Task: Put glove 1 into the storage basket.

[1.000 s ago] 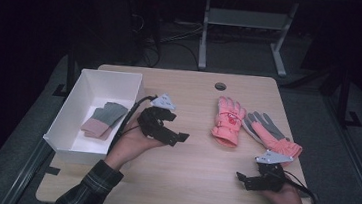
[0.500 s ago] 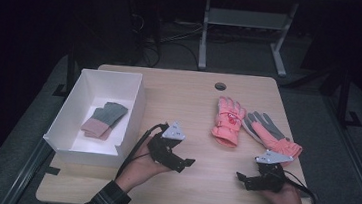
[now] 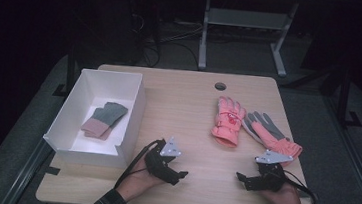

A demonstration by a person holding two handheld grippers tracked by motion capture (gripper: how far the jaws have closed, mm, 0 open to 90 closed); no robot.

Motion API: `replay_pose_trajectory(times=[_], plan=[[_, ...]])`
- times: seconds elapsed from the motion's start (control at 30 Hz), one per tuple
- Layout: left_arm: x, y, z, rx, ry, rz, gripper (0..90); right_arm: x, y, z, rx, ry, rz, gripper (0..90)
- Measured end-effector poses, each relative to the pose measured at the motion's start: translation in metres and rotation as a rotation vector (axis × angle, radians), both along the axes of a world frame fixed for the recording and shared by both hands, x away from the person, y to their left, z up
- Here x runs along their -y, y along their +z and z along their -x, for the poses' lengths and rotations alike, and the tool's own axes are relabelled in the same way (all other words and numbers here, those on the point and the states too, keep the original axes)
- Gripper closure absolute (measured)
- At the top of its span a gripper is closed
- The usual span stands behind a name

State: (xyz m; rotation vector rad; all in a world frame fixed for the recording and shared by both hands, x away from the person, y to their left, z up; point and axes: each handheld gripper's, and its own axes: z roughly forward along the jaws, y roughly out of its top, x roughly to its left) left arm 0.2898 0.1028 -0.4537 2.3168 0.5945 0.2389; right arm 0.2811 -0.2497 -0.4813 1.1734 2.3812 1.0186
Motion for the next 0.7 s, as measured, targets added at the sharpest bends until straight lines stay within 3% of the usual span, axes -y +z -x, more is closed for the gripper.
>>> replay_pose_trajectory(times=[0.2, 0.4, 0.7], plan=[[-0.003, -0.010, 0.002, 0.007, 0.003, -0.016, 14.7, 0.003, 0.004, 0.000, -0.022, -0.003, -0.001, 15.0], [-0.005, -0.018, 0.002, -0.006, -0.003, -0.018, 13.5, 0.001, 0.010, 0.002, 0.005, 0.014, 0.031, 17.7], [-0.018, -0.024, 0.005, 0.021, -0.035, 0.039, 13.2, 0.005, 0.022, 0.002, 0.031, 0.016, 0.019, 18.1]])
